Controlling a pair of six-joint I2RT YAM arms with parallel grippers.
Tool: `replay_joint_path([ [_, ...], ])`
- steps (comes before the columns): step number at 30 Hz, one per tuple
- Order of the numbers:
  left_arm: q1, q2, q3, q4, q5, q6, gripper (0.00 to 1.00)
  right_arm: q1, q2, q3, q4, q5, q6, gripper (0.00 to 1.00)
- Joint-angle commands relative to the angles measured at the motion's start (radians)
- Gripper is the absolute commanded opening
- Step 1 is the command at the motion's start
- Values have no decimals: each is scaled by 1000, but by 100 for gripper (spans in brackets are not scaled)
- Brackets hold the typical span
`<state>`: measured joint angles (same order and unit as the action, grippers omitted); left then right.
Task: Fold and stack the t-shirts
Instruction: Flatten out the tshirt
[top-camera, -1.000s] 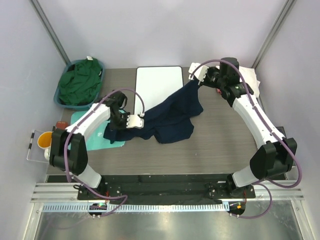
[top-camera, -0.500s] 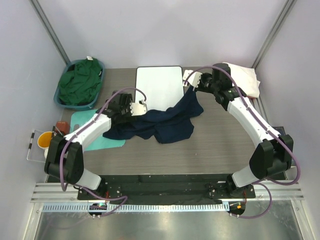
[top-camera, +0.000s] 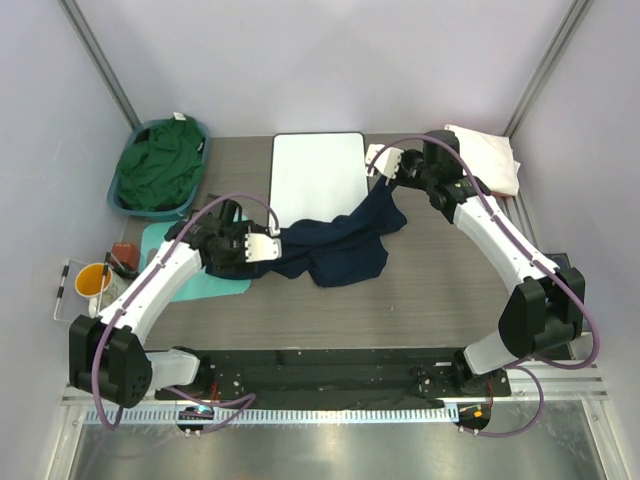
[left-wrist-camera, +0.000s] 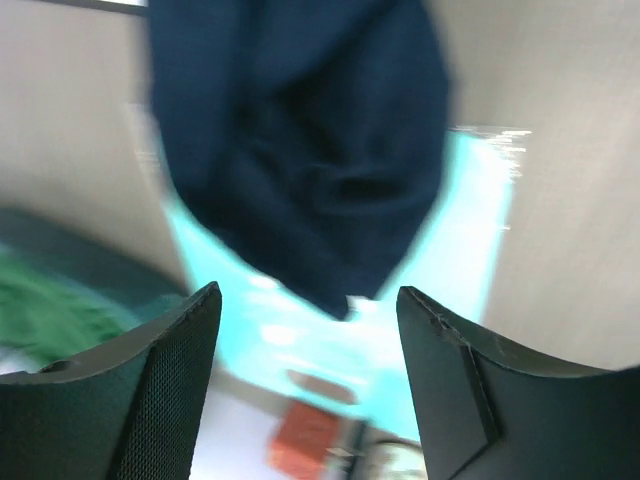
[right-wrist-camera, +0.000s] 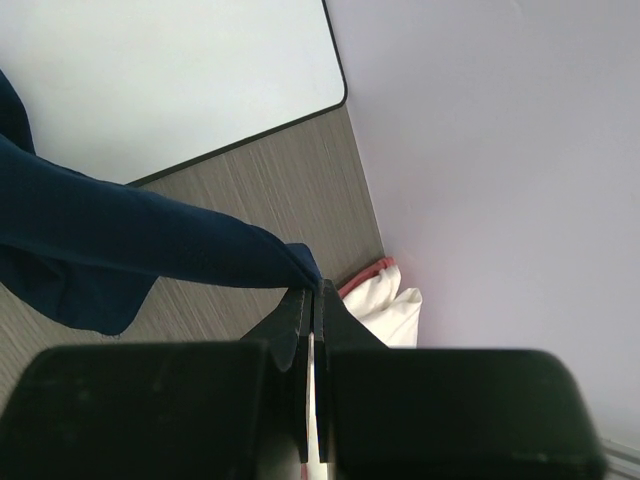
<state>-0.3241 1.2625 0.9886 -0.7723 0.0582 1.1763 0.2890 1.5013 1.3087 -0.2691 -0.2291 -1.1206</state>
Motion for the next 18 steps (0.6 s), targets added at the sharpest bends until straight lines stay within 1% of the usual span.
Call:
replay_joint_path([
  [1,25,-53,-75,-124,74,-78,70,7,-12,-3,37,7,-4,1],
  [2,39,-69,-111,-48,56,-86,69,7,-12,-3,36,8,-4,1],
  [3,42,-87,-146,-4,36,-95,69,9,-10,-3,31,8,-2,1],
  [4,45,-100,-219,45,17,-108,67,9,-10,-2,28,7,-2,1],
  [5,59,-124,-253,144,-22,-121,66,10,-7,0,27,8,-1,1],
  [7,83,-133,-312,212,-38,-154,63,15,-6,3,24,10,-4,1],
  [8,109,-127,-315,240,-43,-171,63,18,-4,4,22,14,-4,1],
  [13,172,-100,-246,220,2,-282,61,24,7,15,21,19,1,1],
  [18,218,-146,-183,252,87,-342,61,33,17,29,13,20,-2,1],
])
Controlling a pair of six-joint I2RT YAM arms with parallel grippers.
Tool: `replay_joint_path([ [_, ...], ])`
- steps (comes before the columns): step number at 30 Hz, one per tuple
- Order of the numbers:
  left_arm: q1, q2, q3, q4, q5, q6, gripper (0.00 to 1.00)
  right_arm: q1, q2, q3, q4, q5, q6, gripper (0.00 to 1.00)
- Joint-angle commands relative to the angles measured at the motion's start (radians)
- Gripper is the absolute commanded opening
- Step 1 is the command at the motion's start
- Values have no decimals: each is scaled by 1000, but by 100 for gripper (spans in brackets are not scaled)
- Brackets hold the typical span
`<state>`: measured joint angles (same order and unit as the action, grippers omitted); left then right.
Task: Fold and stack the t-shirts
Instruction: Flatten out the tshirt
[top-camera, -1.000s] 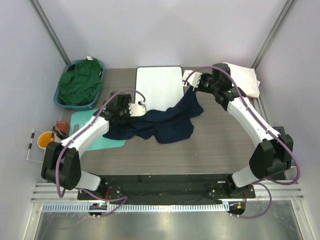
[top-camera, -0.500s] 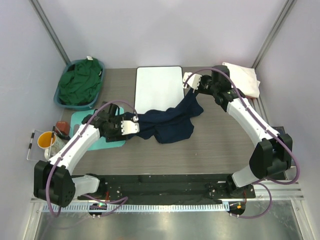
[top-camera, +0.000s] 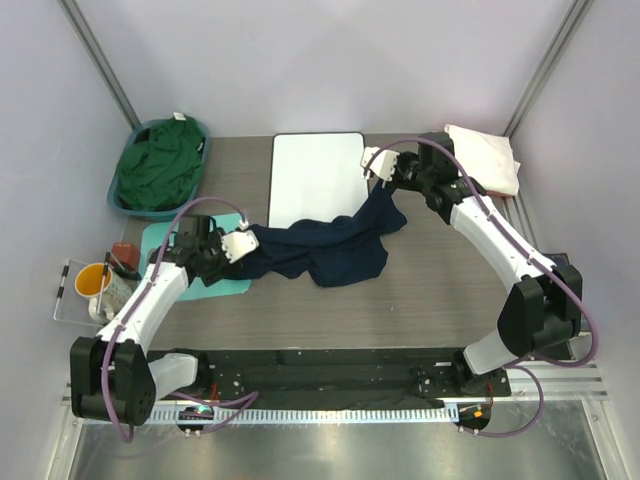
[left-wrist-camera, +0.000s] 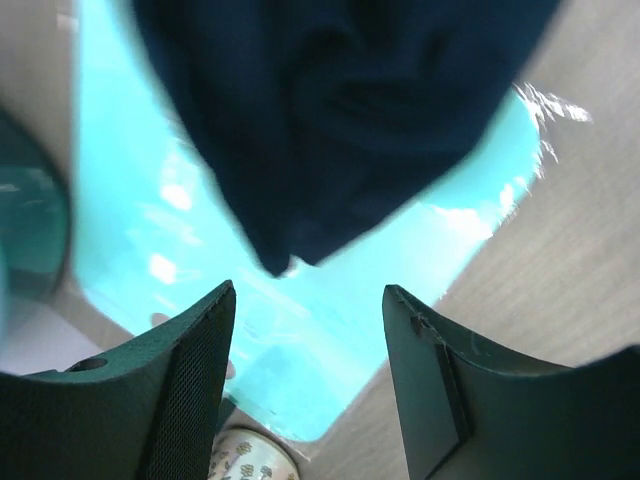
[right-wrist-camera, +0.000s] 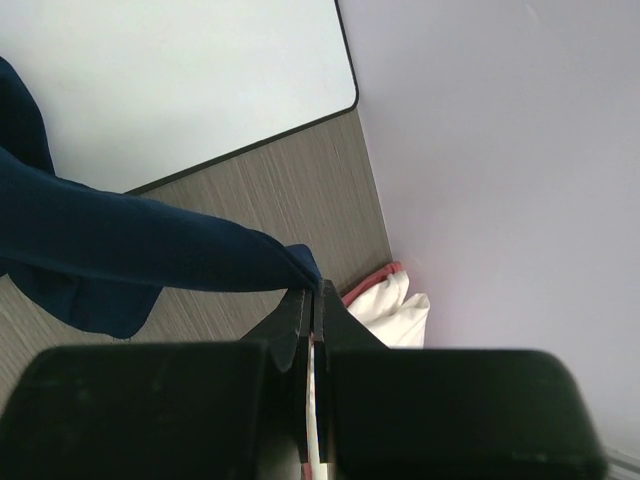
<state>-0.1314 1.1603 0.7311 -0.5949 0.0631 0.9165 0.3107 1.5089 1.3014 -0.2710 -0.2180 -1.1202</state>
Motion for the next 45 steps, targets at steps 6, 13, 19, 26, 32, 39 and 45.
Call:
replay_joint_path([
  [6,102,-1,99,32,165,-30,52,16,25,52,13,11,-3,1],
  [13,199,110,142,-40,247,31,50,21,28,50,15,14,0,1],
  [19,214,160,175,-36,261,45,50,28,42,64,15,20,2,1],
  [26,223,214,195,-31,267,54,49,37,54,81,15,25,10,1],
  [32,234,239,189,-36,267,64,49,41,68,95,15,26,13,1],
  [39,233,269,195,-31,277,62,46,48,76,102,13,28,14,1],
  [45,234,289,199,-22,287,61,44,53,77,107,15,28,17,1],
])
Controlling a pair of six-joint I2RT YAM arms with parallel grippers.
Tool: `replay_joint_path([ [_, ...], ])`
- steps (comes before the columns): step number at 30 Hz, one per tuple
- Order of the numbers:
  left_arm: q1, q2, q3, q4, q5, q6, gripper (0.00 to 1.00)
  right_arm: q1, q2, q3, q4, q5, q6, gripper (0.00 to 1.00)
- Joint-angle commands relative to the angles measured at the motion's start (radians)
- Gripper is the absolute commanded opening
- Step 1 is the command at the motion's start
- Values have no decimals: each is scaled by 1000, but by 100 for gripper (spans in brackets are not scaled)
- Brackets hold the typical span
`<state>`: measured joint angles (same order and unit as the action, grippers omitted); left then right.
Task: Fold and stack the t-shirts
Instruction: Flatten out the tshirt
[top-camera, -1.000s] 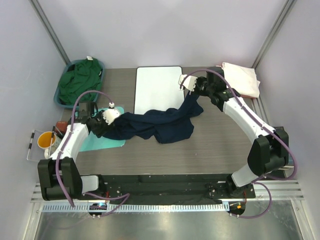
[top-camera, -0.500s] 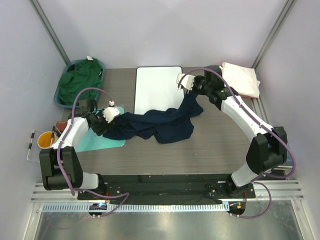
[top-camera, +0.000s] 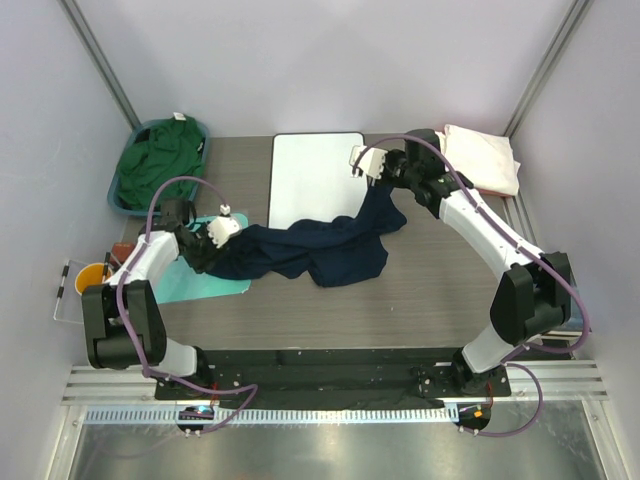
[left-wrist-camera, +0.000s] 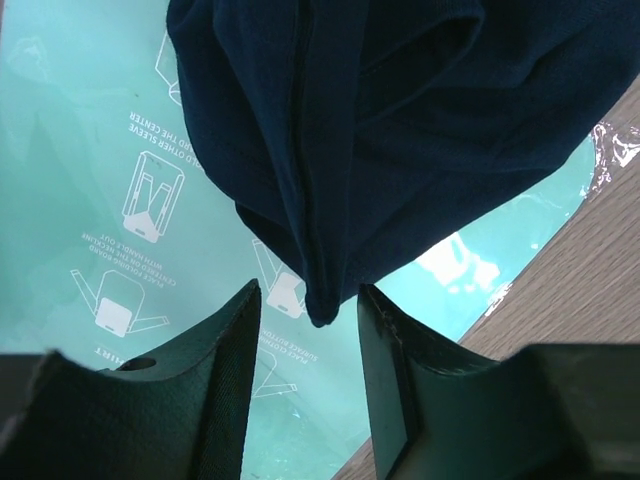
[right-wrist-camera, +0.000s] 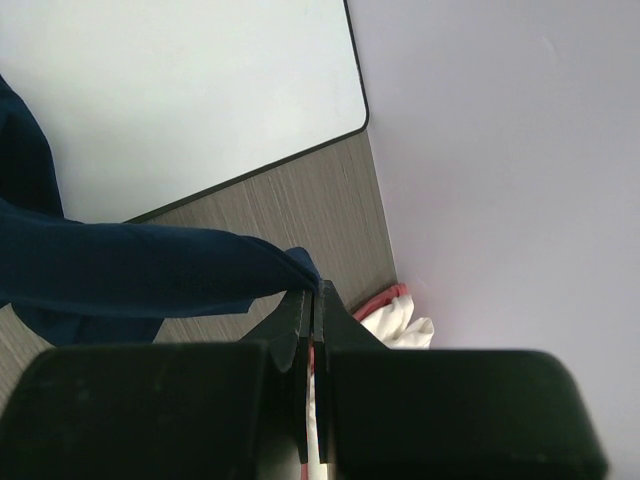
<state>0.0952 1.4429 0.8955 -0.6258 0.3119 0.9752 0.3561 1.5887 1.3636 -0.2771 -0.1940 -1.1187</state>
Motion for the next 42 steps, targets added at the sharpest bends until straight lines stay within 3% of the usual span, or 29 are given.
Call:
replay_joint_path([
  [1,8,10,36,9,38,0,42,7,-4,45,21,5,17,1],
  [4,8,24,34,23,42,-9,24,9,-9,42,21,5,16,1],
  [6,8,34,36,41,43,-20,0,9,-13,40,21,7,17,1],
  [16,6,2,187,83,-34,-105,0,9,-42,19,30,63,-42,1],
  [20,1,-41,324,155,-109,-127,0,10,-42,14,162,184,-66,1],
  [26,-17,-70,563,273,-145,-92,0,-37,14,133,321,366,-136,1],
  [29,-35,-73,635,333,-142,-81,0,-92,65,277,345,395,-115,1],
  [33,-63,-93,684,364,-110,-96,0,-137,125,567,231,366,-46,1],
  [35,-81,-113,688,336,-96,-98,0,-144,117,624,182,340,-43,1],
  [39,-220,-229,591,296,-140,-84,0,-146,25,614,60,252,-35,1],
  [42,-331,-347,520,185,-195,-38,0,-146,-93,568,-161,158,-44,1],
])
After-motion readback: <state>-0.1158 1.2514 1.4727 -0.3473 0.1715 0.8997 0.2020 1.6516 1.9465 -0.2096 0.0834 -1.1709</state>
